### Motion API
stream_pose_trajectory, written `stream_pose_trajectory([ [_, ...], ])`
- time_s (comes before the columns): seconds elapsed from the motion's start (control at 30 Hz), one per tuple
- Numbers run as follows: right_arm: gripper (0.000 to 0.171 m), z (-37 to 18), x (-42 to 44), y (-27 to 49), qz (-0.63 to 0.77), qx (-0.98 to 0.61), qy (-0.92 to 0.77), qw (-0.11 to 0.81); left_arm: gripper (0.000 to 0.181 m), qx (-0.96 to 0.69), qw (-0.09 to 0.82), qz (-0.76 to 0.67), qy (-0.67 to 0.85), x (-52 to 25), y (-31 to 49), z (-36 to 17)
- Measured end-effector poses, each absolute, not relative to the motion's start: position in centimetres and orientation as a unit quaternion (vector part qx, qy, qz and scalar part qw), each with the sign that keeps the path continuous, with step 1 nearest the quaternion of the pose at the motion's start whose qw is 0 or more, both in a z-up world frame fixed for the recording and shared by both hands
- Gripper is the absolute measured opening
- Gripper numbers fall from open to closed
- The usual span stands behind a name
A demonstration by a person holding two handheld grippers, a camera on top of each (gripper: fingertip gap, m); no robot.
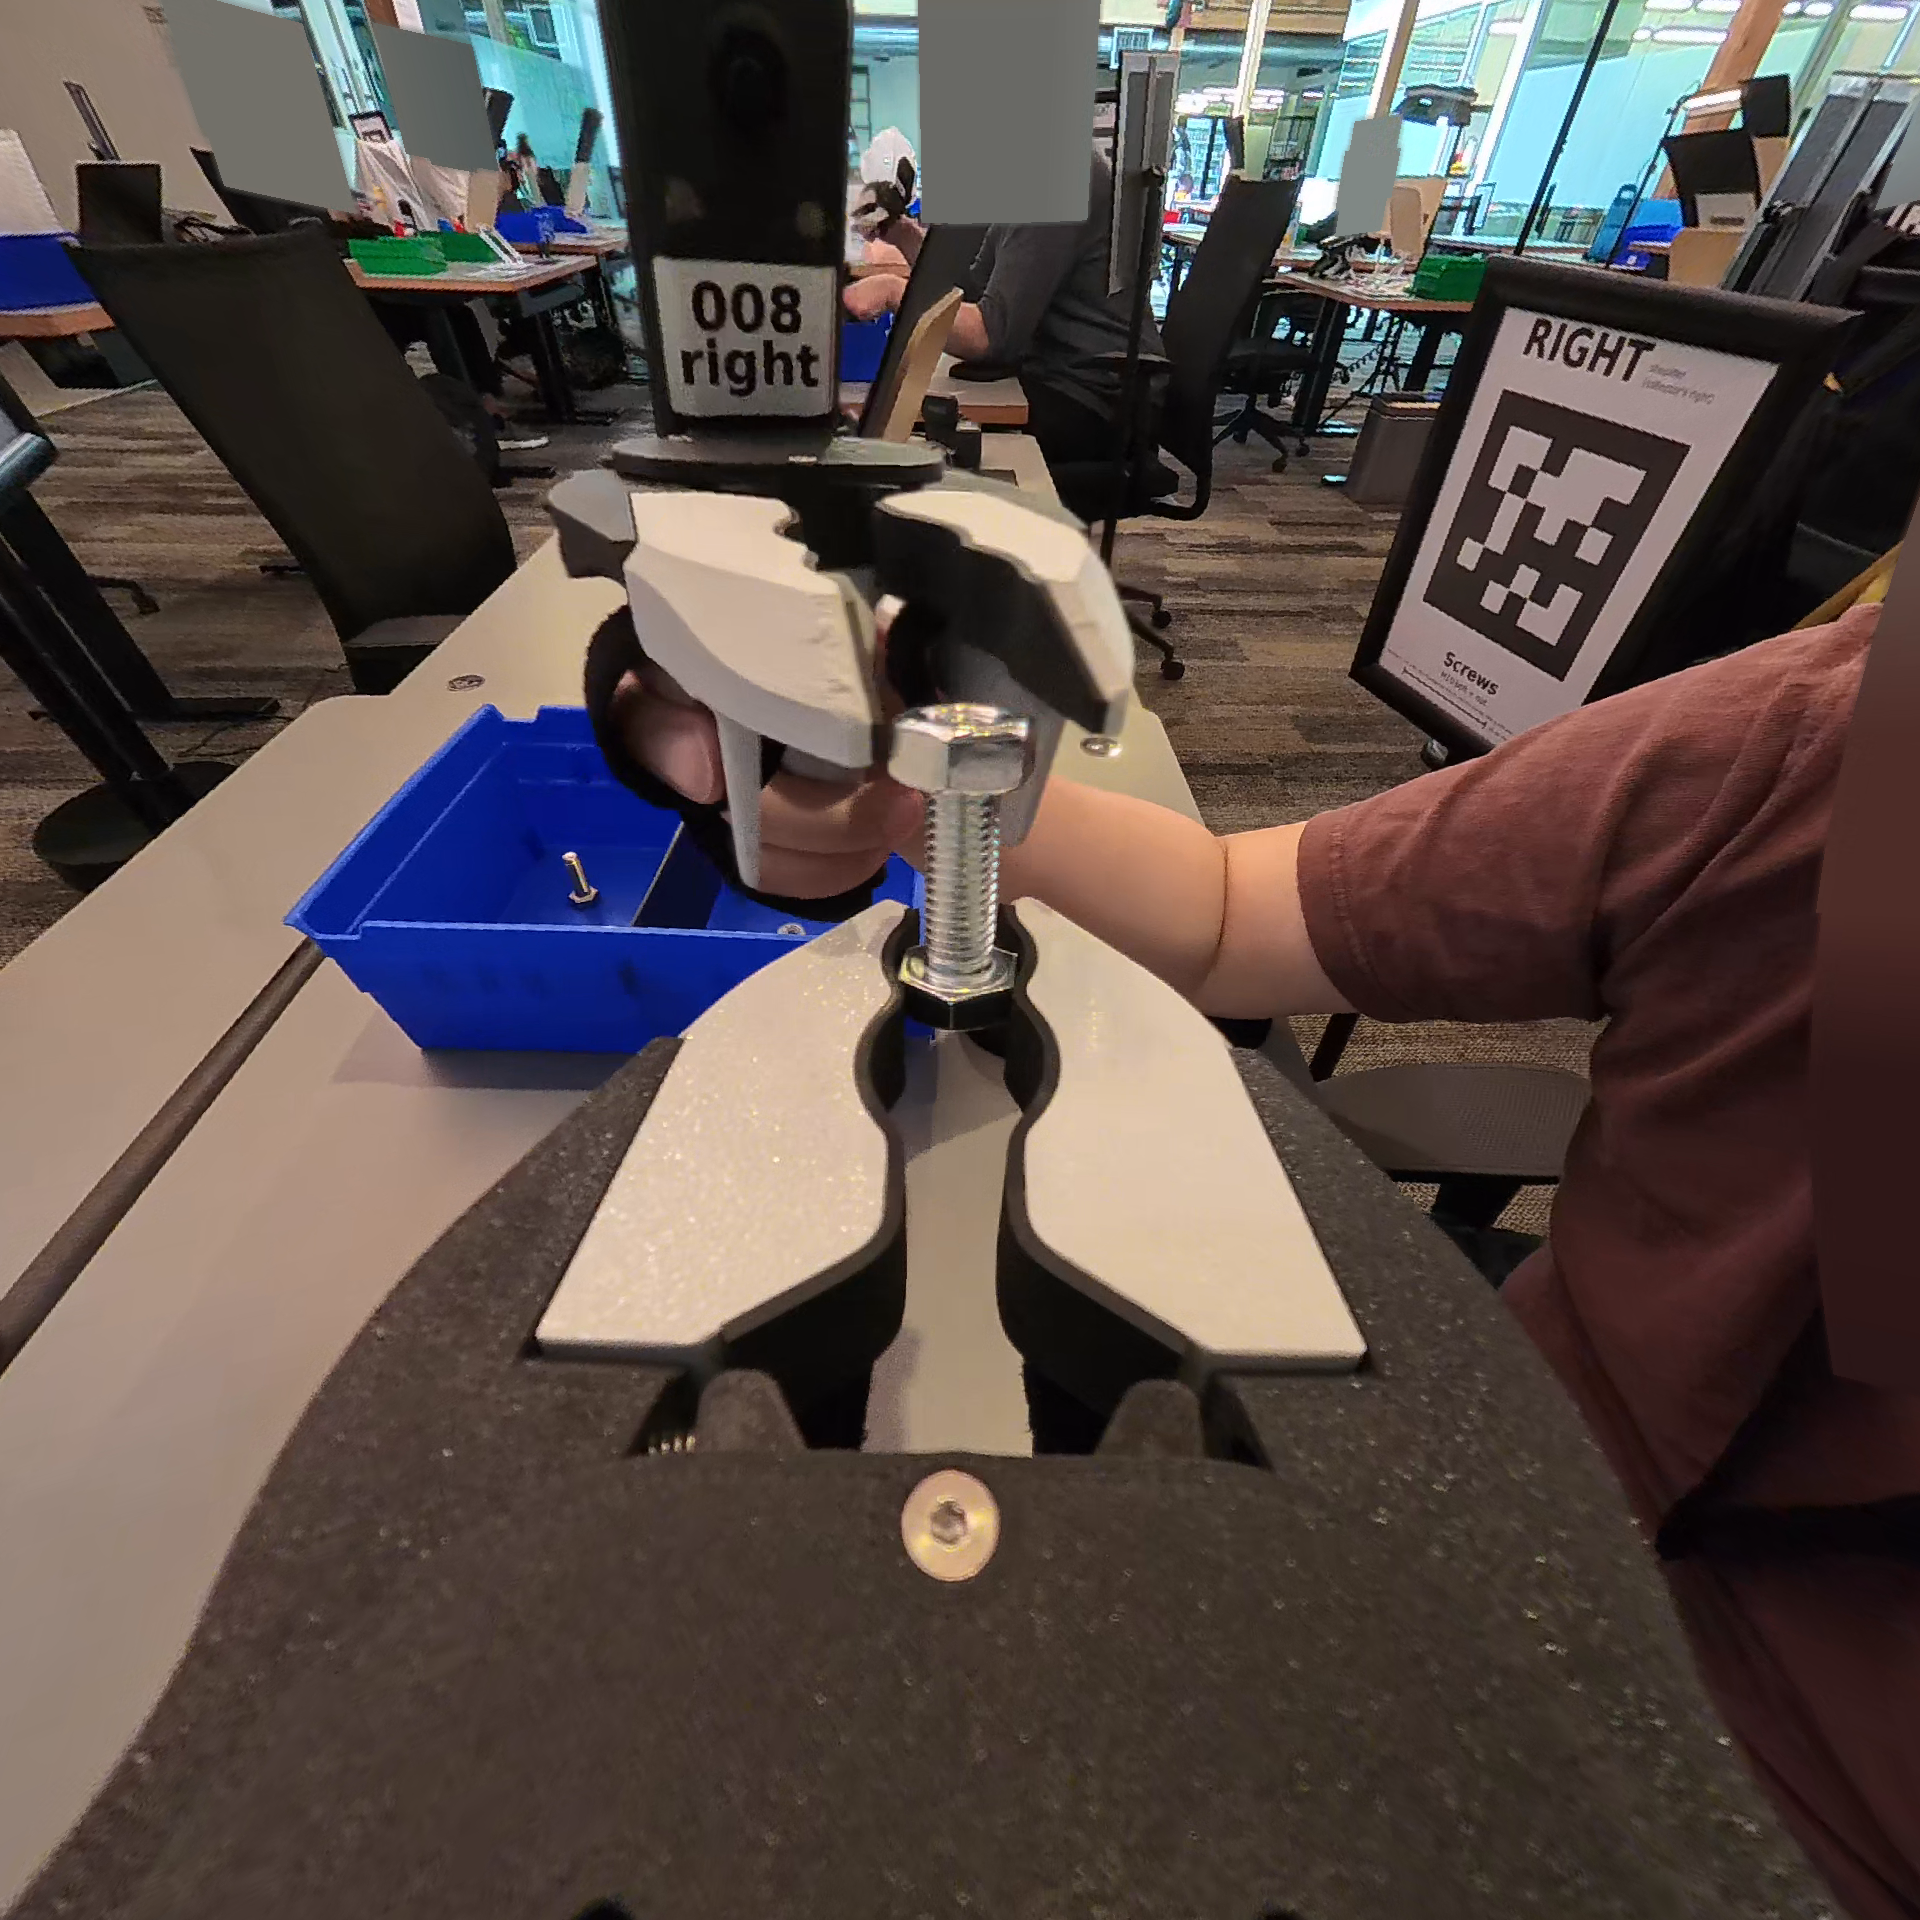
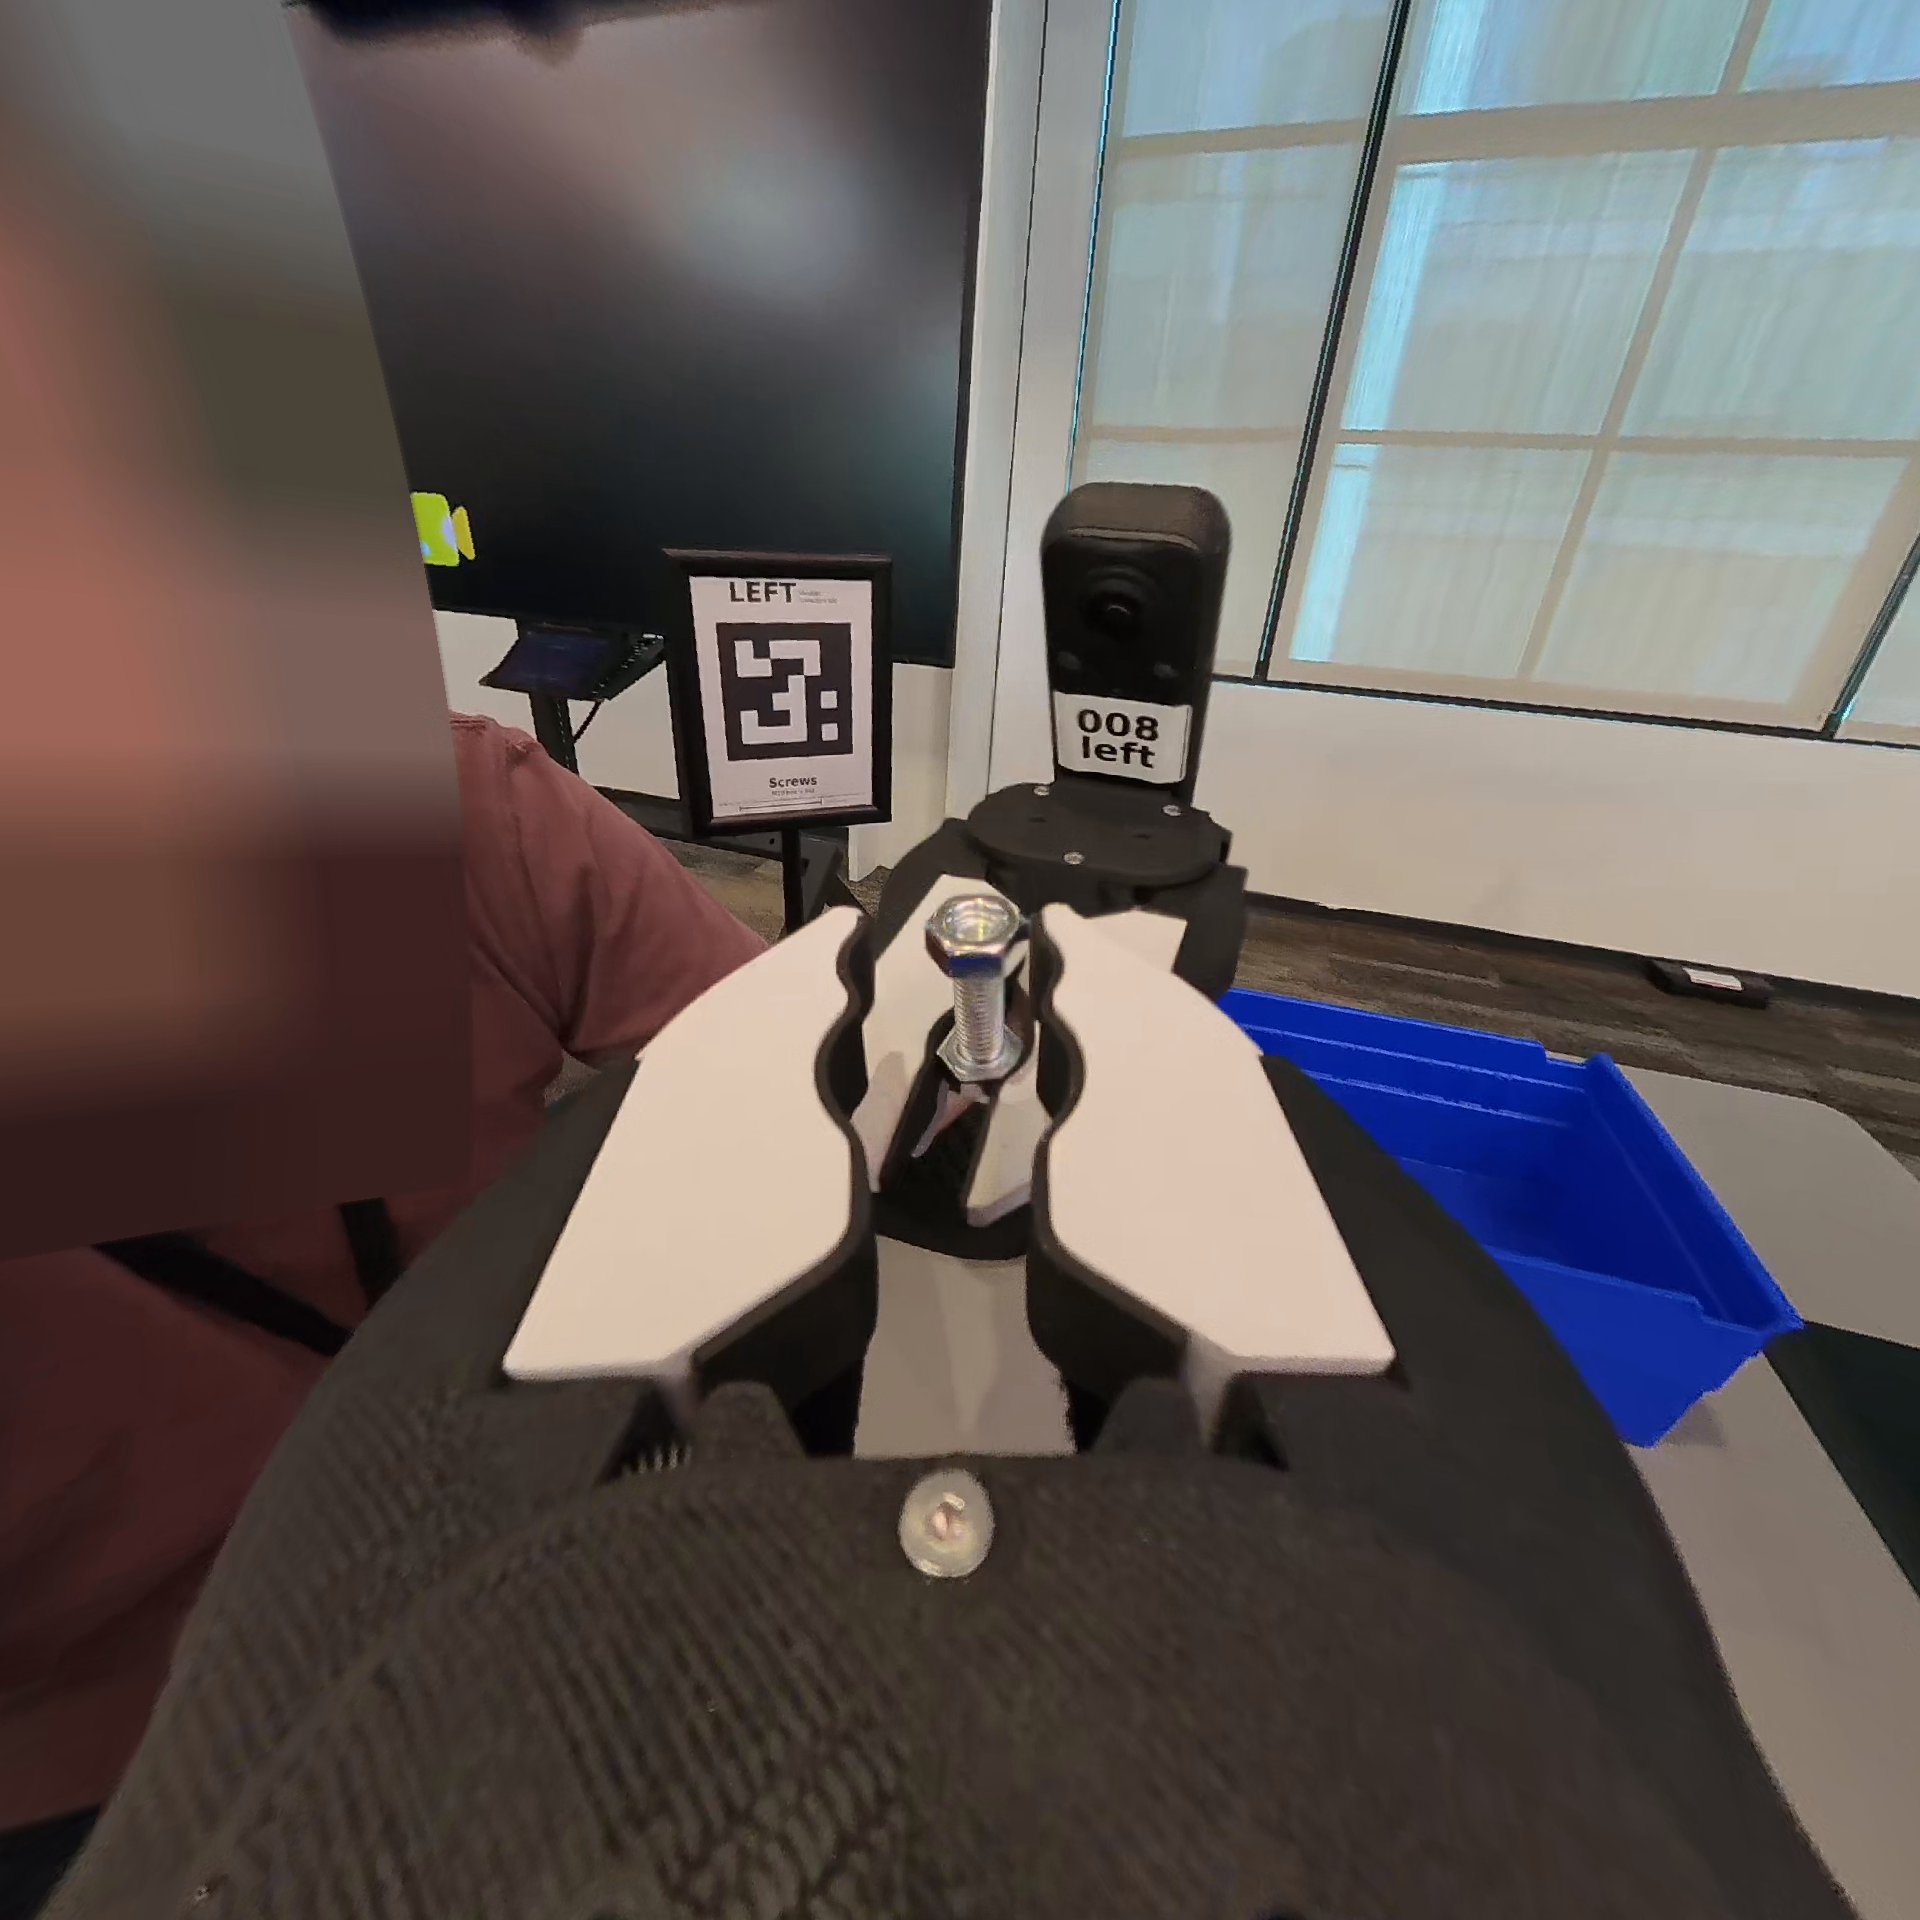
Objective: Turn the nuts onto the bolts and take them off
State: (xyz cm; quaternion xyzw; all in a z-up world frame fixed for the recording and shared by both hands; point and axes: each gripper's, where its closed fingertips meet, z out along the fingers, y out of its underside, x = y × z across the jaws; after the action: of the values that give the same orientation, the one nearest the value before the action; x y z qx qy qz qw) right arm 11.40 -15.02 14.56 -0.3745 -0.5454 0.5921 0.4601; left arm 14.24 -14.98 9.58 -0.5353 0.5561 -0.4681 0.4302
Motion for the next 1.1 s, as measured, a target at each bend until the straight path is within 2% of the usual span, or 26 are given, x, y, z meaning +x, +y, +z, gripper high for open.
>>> stream_pose_trajectory([
  [0.8, 0.027, 14.4, 11.7, -13.9, 0.595, -0.387, -0.531, 0.462, 0.014, -0.536, 0.433, -0.469, 0.553, 14.1, -14.9, 9.8],
  [0.93, 0.030, 14.5, 11.0, -14.4, 0.573, -0.397, -0.538, 0.474, 0.014, -0.540, 0.437, -0.465, 0.549, 14.1, -14.6, 9.7],
  [1.1, 0.025, 14.4, 10.5, -14.4, 0.547, -0.408, -0.542, 0.491, 0.014, -0.542, 0.439, -0.465, 0.546, 14.0, -14.5, 9.8],
])
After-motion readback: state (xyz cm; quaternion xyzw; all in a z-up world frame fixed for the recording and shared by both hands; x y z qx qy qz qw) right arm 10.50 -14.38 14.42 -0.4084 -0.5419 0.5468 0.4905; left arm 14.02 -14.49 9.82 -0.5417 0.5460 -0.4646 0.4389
